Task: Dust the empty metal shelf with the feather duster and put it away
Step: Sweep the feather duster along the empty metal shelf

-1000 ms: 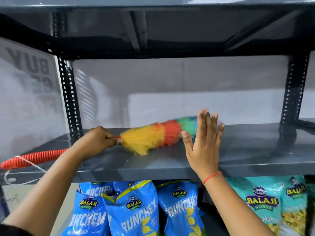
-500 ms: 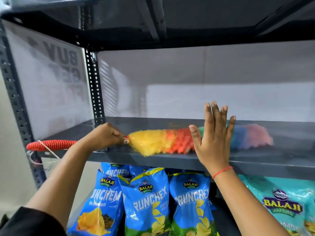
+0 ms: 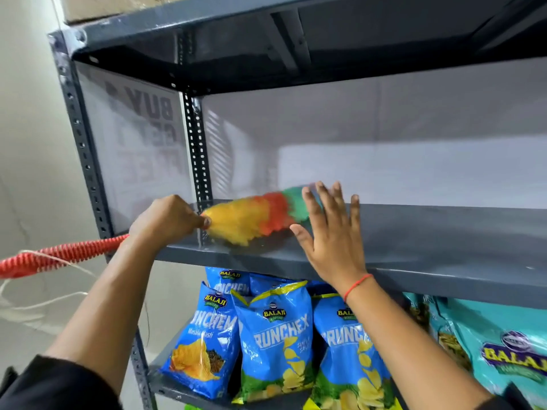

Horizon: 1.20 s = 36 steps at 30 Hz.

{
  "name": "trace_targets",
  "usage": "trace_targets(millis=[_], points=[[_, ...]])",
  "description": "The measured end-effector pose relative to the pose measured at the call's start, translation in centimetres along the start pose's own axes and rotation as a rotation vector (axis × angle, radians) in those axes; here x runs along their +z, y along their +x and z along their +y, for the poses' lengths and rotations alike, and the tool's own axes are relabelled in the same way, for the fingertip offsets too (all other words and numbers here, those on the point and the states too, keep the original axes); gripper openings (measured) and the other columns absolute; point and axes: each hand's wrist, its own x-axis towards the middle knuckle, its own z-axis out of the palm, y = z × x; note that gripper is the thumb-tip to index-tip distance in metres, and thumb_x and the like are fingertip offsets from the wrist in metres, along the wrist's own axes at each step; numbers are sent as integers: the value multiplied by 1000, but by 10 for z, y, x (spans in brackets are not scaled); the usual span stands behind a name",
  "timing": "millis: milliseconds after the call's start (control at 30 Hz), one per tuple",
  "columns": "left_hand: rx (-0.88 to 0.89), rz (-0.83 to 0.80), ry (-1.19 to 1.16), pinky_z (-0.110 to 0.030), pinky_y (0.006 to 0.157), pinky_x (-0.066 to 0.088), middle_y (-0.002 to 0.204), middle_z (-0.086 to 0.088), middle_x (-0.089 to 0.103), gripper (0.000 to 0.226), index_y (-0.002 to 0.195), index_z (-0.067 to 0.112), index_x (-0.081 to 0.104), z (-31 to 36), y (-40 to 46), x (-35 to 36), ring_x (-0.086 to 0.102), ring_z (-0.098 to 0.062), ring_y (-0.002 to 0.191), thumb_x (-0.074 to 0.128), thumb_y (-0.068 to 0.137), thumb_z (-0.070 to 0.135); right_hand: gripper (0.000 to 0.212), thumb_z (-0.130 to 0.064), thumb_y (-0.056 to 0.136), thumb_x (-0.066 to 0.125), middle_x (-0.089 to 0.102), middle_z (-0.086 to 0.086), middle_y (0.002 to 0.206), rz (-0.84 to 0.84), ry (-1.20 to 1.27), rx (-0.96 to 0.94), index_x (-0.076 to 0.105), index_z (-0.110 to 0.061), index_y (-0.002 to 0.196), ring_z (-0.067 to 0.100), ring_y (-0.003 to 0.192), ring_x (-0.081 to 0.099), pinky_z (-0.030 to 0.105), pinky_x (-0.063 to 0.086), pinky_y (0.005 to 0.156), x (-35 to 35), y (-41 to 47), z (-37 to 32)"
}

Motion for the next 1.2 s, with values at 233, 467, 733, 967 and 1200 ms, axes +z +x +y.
trace_targets(millis=[233,467,733,967,1200], points=[[-165,52,78,-31,66,50,73,-9,67,43,77,11,70,-8,-21,-4,64,-28,71,73,71,54,59,-38,86,58,45,24,136,-108,65,-50,42,-6,132,42,130,31,62,5,102,23,5,-31],[-244,101,98,-35,70,52,80,-13,67,47,65,11,62,-22,-34,-8,63,-30,69,71,70,57,57,-41,87,51,46,25,135,-154,41,-16,44,-4,130,42,130,31,62,9,104,24,5,-30],[-327,72,-46,-26,53,43,45,-6,58,50,49,7,62,-28,-40,-8,49,-21,41,71,75,49,61,-43,89,51,38,24,141,-231,18,-116,37,-6,135,40,134,23,61,5,106,37,11,-51],[-409,248,48,-24,50,40,56,-8,60,49,55,8,58,-46,-34,-21,54,-22,46,71,74,52,61,-47,92,41,35,21,144,-267,-29,-117,32,-8,137,36,137,18,58,5,108,46,12,-57],[-468,260,125,-25,52,39,59,-5,59,46,57,12,55,-59,-35,-24,52,-21,50,69,77,50,62,-50,93,32,26,19,149,-276,-30,-106,24,-11,141,34,139,9,55,-5,108,44,10,-55]])
